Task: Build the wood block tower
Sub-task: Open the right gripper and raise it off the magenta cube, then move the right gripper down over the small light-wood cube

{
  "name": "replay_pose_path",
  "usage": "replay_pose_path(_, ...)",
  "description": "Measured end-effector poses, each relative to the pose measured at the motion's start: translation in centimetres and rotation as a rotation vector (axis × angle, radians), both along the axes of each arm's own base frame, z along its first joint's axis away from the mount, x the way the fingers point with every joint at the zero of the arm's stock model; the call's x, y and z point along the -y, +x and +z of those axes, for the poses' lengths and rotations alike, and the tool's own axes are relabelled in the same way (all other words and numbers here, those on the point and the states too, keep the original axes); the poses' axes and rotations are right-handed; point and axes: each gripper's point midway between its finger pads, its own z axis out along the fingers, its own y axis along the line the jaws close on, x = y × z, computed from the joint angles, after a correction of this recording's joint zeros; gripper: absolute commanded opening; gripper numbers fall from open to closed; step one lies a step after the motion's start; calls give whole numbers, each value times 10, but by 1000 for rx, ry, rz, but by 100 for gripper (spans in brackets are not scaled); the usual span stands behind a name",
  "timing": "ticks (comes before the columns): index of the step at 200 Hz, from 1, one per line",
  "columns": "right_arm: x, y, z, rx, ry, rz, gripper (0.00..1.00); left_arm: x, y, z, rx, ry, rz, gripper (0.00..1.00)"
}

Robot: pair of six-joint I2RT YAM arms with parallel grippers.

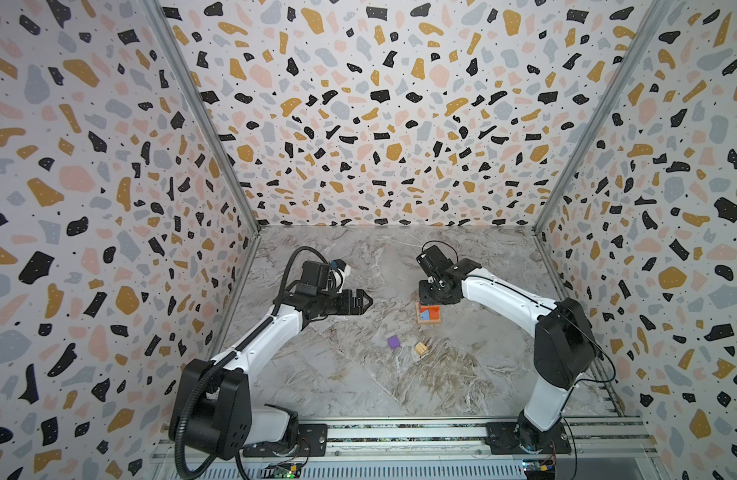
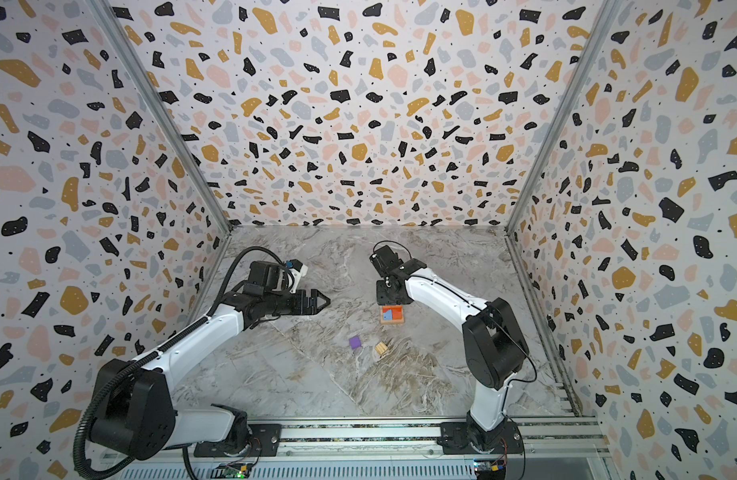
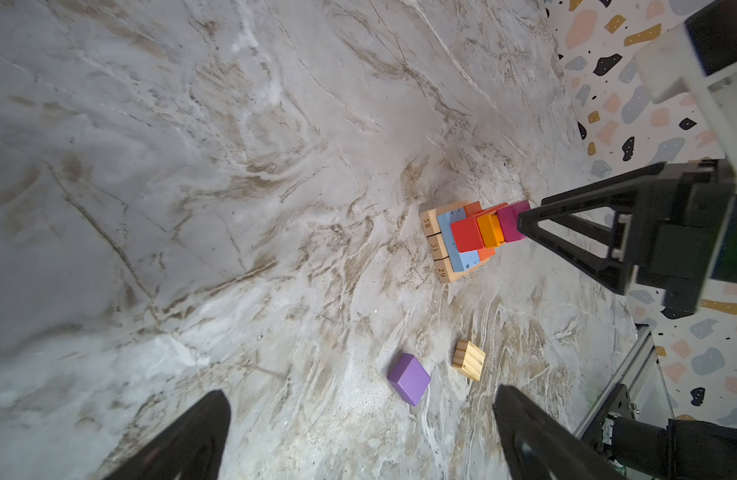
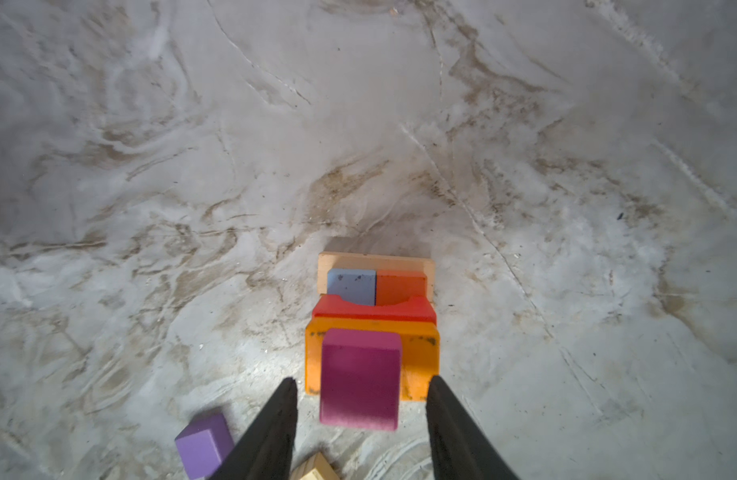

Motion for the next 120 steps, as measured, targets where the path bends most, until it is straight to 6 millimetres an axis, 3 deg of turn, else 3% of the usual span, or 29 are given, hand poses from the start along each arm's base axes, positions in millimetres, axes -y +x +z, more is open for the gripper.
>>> replay_pose_path(42,0,-19,47,99,96,115,61,0,0,0,0,0,0,100)
replay_pose_path(76,4,-51,53,117,115,235,71,0,0,0,1,1,1,100)
replay_pose_path(120,-6,-87,62,147,120,394,81,-1,1,-1,1,6,5,100)
